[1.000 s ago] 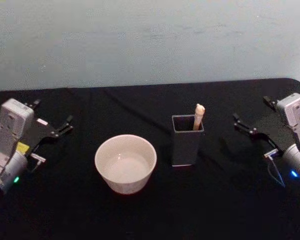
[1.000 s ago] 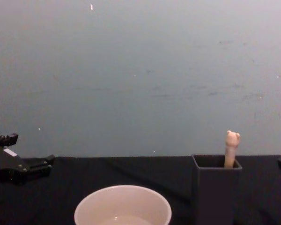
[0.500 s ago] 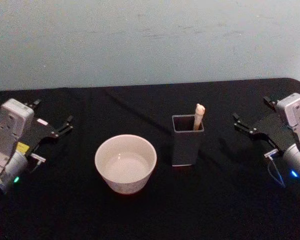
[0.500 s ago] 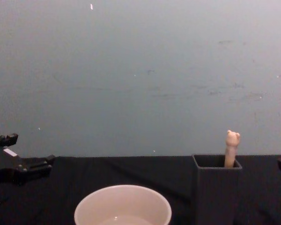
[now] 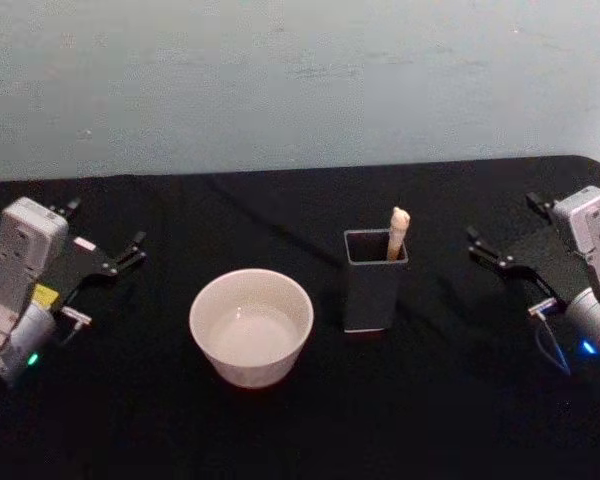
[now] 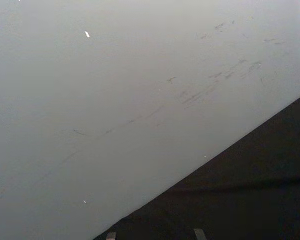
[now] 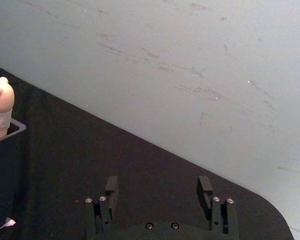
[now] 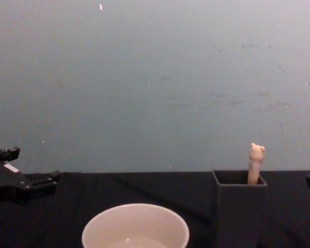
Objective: Pick up the stirring spoon with one hand, stir inside the cup, then place it back in its original position.
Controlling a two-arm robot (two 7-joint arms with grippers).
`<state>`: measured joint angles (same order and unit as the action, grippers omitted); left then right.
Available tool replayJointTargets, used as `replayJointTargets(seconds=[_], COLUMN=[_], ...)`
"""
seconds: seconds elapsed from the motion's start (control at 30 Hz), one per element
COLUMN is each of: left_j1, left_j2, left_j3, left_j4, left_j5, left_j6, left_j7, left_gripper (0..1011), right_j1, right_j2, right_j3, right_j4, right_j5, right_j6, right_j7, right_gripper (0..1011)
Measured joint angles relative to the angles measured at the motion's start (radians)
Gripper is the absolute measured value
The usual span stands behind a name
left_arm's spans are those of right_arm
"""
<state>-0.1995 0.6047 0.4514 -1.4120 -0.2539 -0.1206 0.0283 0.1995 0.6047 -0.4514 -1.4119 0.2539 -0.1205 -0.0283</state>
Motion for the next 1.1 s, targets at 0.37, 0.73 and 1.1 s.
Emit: replayJointTargets(seconds=[0.37,0.73,1.1], left_j1=[0.0,0.0,0.0], left_j2=[0.0,0.0,0.0], left_j3=[0.0,0.0,0.0], left_j4=[0.0,0.0,0.0], left_j5=[0.0,0.0,0.0], left_j6=[0.0,0.0,0.0], left_j7=[0.0,0.0,0.0], left_gripper=[1001,1001,1001], right_j1=[0.0,0.0,0.0], right_j2=[0.0,0.0,0.0], right_j3=[0.0,0.0,0.0], right_j4=[0.0,0.0,0.0], right_j5=[0.0,0.0,0.0], right_j6=[0.0,0.0,0.0], right_j7=[0.0,0.0,0.0], right_gripper=[1002,1002,1002])
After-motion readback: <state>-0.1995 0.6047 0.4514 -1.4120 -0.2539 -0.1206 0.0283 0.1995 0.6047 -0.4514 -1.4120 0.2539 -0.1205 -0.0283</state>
